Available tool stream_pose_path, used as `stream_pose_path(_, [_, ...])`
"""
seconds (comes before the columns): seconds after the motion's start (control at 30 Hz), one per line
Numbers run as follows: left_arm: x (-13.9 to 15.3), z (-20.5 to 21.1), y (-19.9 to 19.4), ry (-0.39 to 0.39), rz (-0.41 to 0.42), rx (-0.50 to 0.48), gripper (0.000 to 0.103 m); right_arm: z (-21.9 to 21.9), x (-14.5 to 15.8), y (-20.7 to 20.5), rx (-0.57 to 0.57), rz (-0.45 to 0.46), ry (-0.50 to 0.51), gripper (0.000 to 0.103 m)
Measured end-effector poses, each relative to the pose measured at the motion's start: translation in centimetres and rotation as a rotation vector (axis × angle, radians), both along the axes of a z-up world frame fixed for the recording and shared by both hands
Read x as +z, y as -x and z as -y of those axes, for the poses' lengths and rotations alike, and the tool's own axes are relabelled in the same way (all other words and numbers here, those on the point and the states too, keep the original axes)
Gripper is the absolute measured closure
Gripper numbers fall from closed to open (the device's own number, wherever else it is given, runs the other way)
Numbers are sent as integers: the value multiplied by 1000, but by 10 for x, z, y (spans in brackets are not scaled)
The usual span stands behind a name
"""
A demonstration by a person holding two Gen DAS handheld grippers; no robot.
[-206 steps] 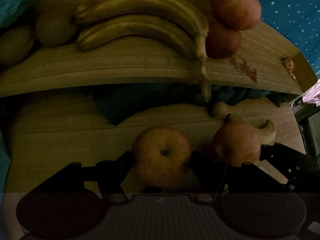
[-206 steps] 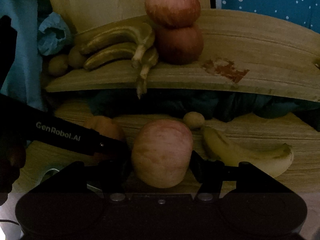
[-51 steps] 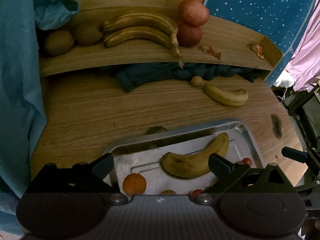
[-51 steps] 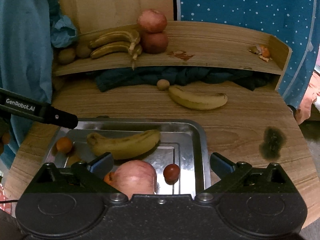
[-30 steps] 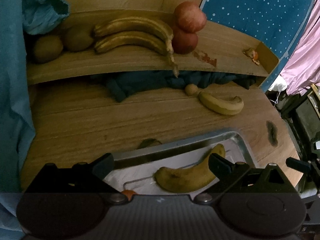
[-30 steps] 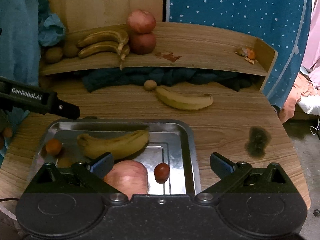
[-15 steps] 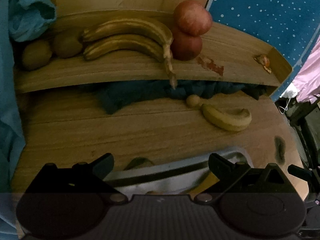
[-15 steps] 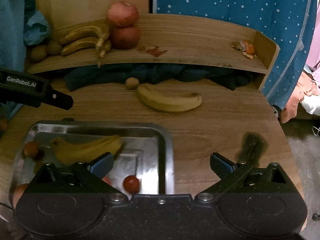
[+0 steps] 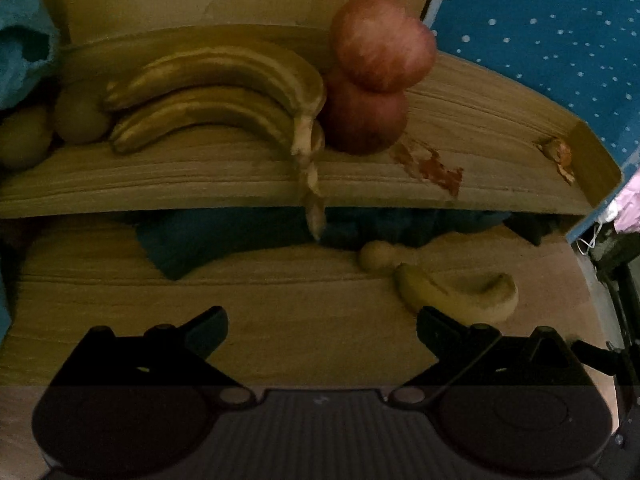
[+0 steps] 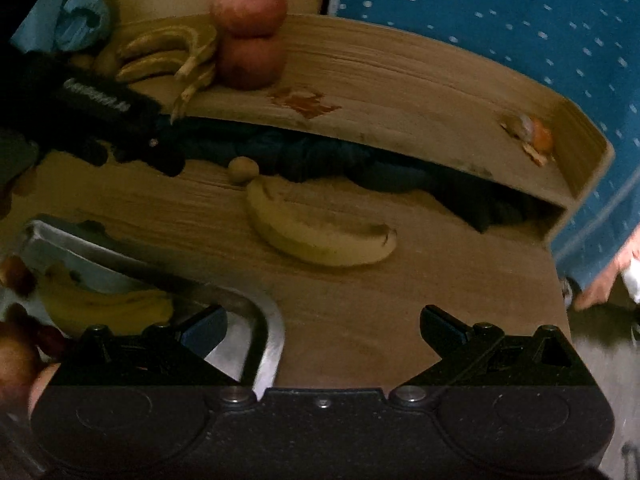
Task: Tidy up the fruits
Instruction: 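Lift both open tools away from the tray toward the loose banana, then lower the right tool onto the banana while the left tool approaches the small kiwi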
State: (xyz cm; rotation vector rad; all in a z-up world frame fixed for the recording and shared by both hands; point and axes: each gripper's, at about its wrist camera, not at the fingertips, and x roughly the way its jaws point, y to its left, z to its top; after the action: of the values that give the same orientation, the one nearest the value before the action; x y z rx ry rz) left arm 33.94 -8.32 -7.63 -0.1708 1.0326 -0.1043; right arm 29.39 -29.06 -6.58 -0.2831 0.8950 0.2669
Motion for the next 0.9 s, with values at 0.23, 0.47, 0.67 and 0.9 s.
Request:
stream_pose_path(0.23, [-12, 12, -24, 21, -15, 57, 0, -8, -9, -27, 175, 34, 38, 1])
stream_pose_path(0.47, [-20, 24, -44, 32, -22, 68, 0, -16, -21, -61, 285, 8, 32, 9])
stream_pose_path(0.67, [-24, 30, -51, 46, -24, 51, 4, -19, -26, -74, 339, -8, 15, 20])
stream_pose_path(0.9, [-31, 39, -59, 55, -46, 28, 22, -20, -29, -79, 344, -10, 13, 29])
